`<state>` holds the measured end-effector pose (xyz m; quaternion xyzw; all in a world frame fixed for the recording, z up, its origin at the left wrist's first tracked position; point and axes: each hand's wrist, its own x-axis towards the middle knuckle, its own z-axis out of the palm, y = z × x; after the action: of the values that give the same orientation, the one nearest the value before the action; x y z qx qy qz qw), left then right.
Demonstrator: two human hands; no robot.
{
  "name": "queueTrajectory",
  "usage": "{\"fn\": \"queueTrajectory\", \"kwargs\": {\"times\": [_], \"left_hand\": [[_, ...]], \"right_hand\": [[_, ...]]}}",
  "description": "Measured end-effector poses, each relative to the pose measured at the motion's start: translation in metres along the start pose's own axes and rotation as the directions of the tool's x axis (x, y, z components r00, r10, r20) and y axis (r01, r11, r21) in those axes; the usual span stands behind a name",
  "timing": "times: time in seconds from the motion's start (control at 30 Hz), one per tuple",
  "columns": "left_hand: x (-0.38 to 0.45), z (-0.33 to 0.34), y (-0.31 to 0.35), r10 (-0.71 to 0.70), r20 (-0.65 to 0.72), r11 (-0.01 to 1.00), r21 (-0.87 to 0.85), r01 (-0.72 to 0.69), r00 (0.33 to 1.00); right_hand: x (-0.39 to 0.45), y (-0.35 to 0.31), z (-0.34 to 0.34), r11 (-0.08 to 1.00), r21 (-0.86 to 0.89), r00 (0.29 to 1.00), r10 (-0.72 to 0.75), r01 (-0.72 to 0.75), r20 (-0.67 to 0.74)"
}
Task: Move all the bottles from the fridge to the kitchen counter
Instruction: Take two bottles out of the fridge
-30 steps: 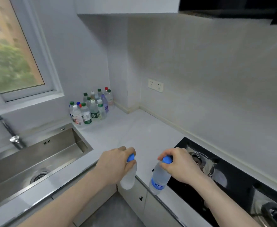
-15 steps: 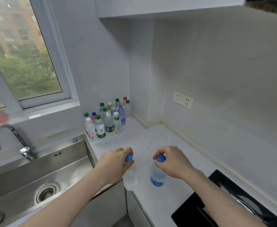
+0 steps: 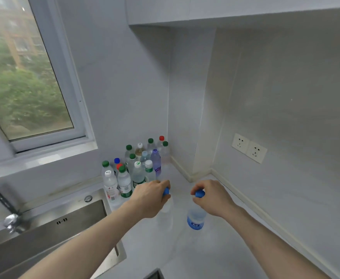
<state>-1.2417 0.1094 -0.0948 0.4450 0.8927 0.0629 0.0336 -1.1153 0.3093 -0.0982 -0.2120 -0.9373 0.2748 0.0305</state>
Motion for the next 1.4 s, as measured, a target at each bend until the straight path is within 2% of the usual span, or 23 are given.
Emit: {"fn": "queueTrajectory", "kwargs": {"times": [0.37,0.63,0.93,1.4], "left_hand": [[0.157,0.031,-0.077,-0.011,0.065,1.0,0.019,0.01,0.998],[0.242,0.054,-0.103,-0.067,0.122,0.991,0.123,0.052,0.99],[0.288,0.066,-0.116,-0.093,0.152,0.988,0.14,0.072,0.984],[0.313,0.088,-0.138,-0.139,0.138,0.983,0.138,0.12,0.981]], "right_hand": [[0.161,-0.014,0.02,0.983,0.094,0.979,0.17,-0.16,-0.111],[0.255,0.001,0.041,0.96,0.136,0.963,0.256,-0.243,-0.085],[0.318,0.015,0.063,0.967,0.077,0.968,0.248,-0.244,-0.044],[0.377,0.016,0.096,0.963,0.134,0.972,0.234,-0.236,0.029]]}}
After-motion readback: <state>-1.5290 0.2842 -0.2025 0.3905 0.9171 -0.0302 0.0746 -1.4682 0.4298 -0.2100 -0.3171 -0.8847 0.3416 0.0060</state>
